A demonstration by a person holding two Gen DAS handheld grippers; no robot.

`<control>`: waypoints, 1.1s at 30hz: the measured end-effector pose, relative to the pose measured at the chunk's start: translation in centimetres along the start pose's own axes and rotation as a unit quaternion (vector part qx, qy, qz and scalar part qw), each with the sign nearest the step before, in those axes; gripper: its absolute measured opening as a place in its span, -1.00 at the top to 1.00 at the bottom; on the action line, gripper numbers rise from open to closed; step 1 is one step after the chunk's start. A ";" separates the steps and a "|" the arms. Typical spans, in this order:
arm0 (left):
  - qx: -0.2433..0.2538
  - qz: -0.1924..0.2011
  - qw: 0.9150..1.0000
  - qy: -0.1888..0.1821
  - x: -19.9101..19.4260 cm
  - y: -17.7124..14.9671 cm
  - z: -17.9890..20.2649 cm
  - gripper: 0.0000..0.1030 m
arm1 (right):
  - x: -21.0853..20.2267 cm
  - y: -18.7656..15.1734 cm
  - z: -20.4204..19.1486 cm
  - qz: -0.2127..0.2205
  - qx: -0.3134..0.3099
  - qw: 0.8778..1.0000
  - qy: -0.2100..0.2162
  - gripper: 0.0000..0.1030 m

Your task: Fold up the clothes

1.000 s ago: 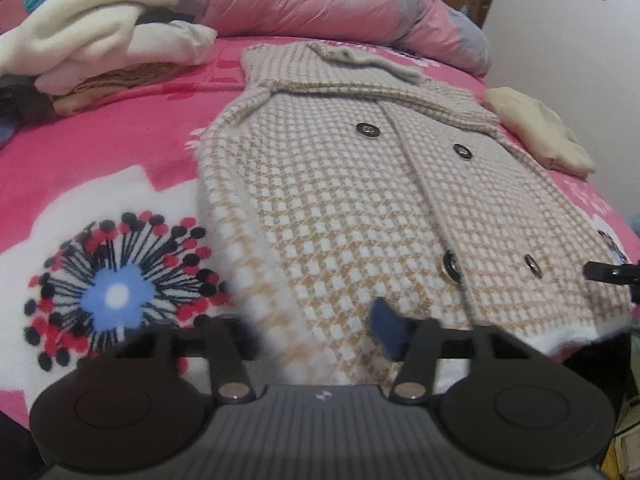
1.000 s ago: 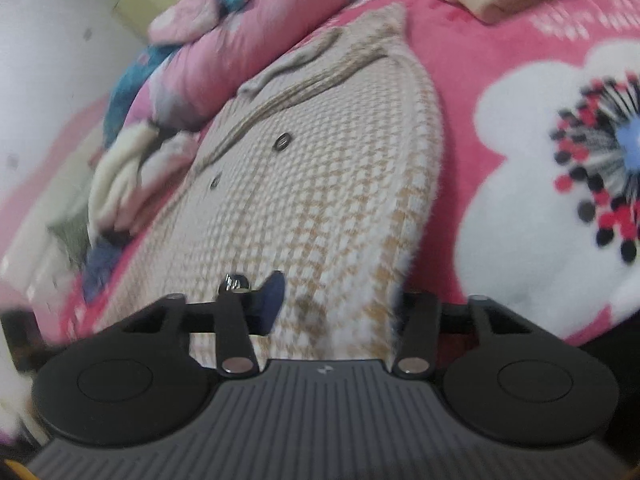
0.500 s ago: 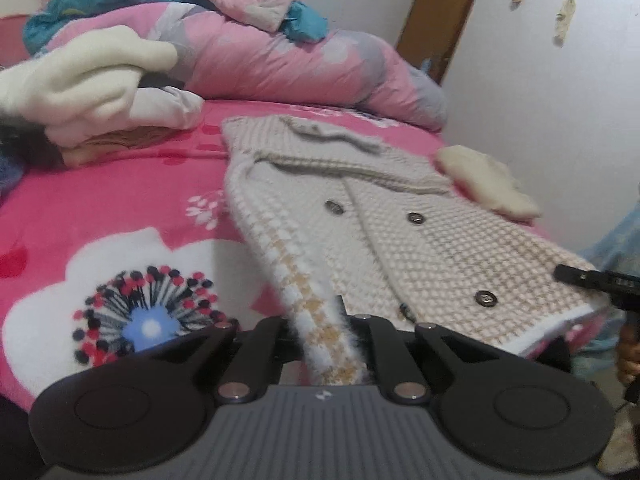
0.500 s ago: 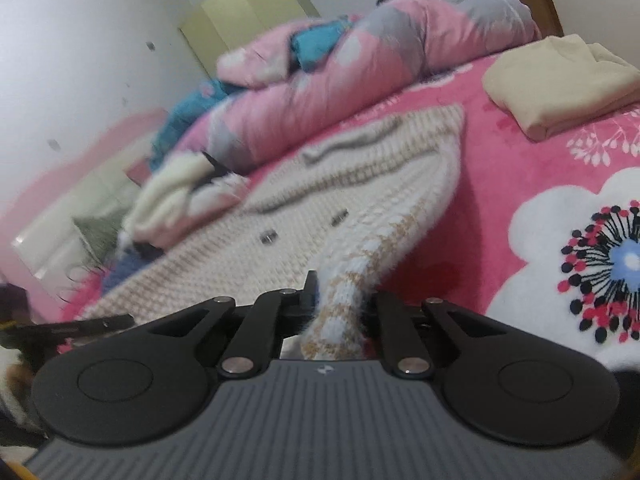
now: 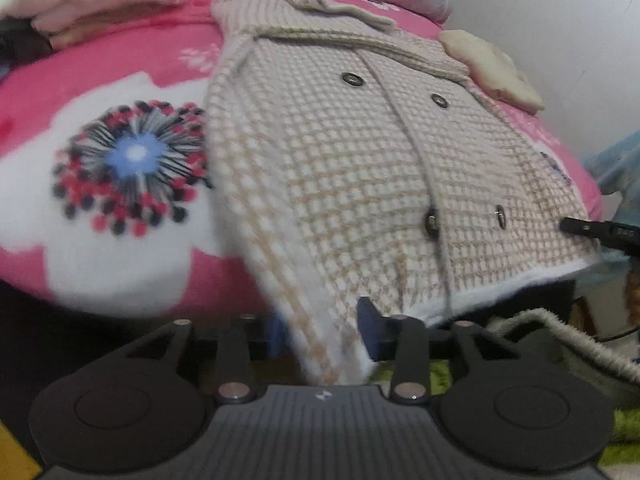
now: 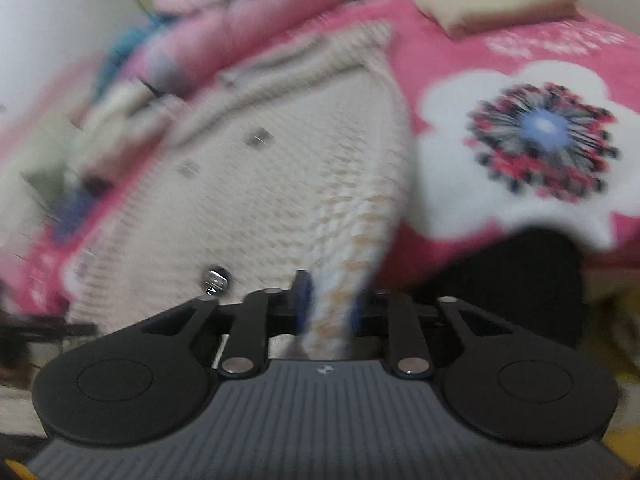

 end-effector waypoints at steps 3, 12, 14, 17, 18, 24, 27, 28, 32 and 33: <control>0.013 0.035 0.999 0.018 -2.8 1.2 -0.8 -0.24 | -3.1 1.0 0.9 0.034 -0.014 0.999 -0.039 0.26; 0.006 0.115 0.985 0.130 -3.3 15.0 -2.3 -0.47 | -5.3 14.1 0.8 0.151 -0.074 0.982 -0.088 0.38; -0.012 0.141 0.978 0.155 -2.2 19.7 -2.8 -0.47 | -1.5 18.7 -0.7 0.125 -0.095 0.985 -0.077 0.49; -0.013 0.166 0.976 0.139 -0.1 25.5 -2.7 -0.47 | 4.2 24.8 -3.4 0.091 -0.130 0.985 -0.061 0.52; -0.008 0.167 0.977 0.134 1.0 27.3 -2.5 -0.47 | 6.0 26.6 -4.4 0.081 -0.142 0.985 -0.058 0.52; -0.012 0.142 0.988 0.055 7.3 35.7 -2.7 -0.44 | 15.6 34.5 -9.1 0.022 -0.152 0.988 -0.023 0.52; -0.074 0.134 0.987 -0.058 8.7 37.8 -4.6 -0.44 | 17.9 37.1 -7.1 0.016 -0.043 0.998 0.044 0.45; -0.091 0.129 0.984 -0.077 9.2 38.6 -5.4 -0.44 | 18.4 37.9 -6.1 0.019 -0.005 0.998 0.067 0.43; -0.121 0.097 0.981 -0.115 11.3 41.7 -7.4 -0.40 | 20.8 40.0 -3.5 -0.003 0.063 0.995 0.078 0.21; -0.119 0.086 0.982 -0.116 11.9 42.4 -7.6 -0.39 | 21.4 40.3 -3.2 -0.016 0.070 0.993 0.091 0.17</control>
Point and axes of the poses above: each gripper's, at about its wrist camera, not at the fingertips, and x roughly the way its jaws point, z to its right, y to its top, the point moved 4 cm from there along x, roughly the way its jaws point, and after that the axes turned 14 degrees about -z, right-handed, at the moved point
